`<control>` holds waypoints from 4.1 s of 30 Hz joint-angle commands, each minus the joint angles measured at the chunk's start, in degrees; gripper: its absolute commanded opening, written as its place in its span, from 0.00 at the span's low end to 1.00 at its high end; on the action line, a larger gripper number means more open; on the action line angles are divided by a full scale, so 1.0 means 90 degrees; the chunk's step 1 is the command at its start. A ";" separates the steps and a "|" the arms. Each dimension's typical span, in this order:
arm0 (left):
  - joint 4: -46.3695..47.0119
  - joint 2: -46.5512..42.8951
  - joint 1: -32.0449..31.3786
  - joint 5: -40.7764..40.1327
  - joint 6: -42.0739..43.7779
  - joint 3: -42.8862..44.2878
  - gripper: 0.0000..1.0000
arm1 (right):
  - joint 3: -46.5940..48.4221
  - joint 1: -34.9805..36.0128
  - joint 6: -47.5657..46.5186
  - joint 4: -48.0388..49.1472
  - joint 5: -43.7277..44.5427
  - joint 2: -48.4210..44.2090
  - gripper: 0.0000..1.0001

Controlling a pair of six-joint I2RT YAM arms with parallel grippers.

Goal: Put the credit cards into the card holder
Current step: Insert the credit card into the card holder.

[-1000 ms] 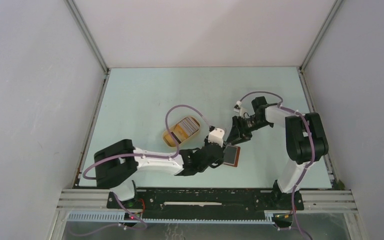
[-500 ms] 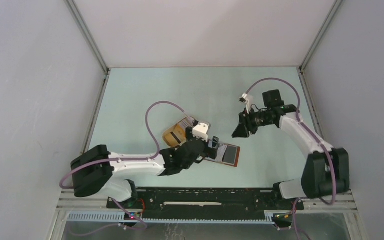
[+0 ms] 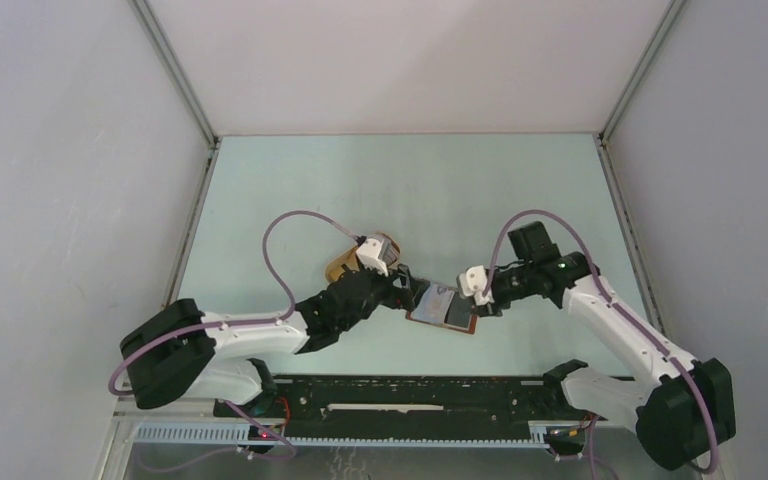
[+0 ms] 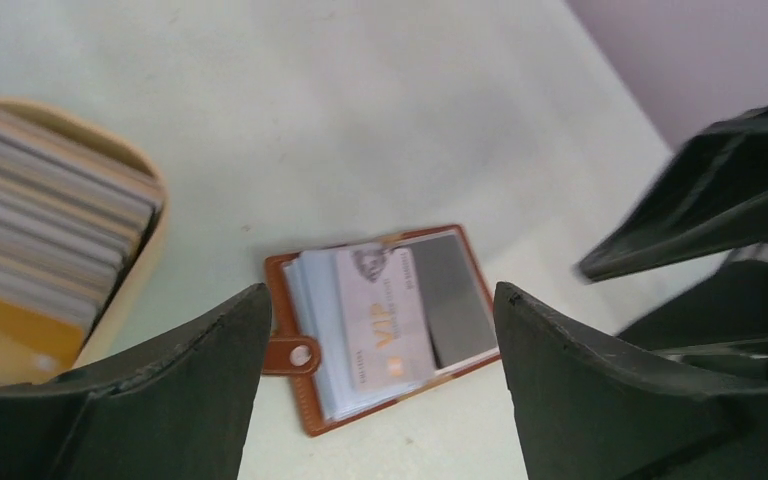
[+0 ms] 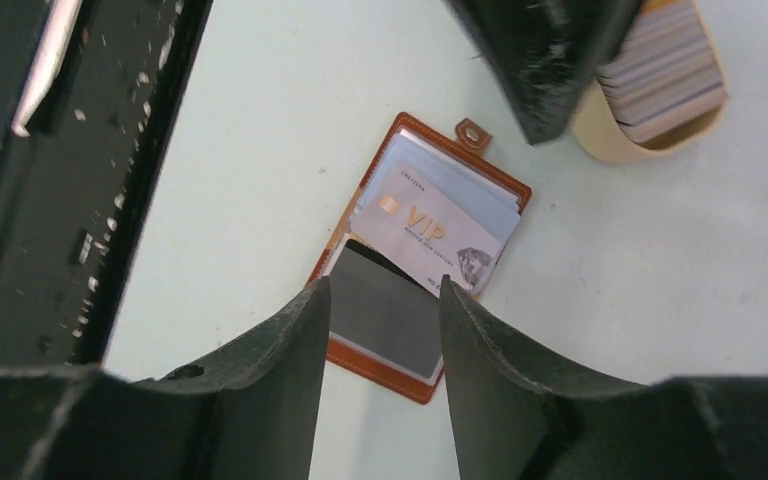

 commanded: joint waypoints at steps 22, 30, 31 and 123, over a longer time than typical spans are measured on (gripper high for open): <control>-0.0579 0.0778 0.0384 0.0291 -0.1032 0.0397 0.34 | -0.0011 0.1607 -0.0741 0.1711 0.3148 0.2341 0.04; -0.1376 0.1081 0.0327 0.0088 -0.1150 0.0815 0.32 | -0.0159 0.1785 -0.0834 0.1891 0.3432 0.2415 0.04; -0.1460 0.1134 0.0312 0.0075 -0.1150 0.0876 0.32 | -0.0184 0.1796 -0.0861 0.1901 0.3435 0.2400 0.04; -0.2036 0.1580 0.0153 0.0144 -0.1093 0.1297 0.51 | -0.0954 0.2260 -0.0481 0.3791 0.3923 0.2364 0.40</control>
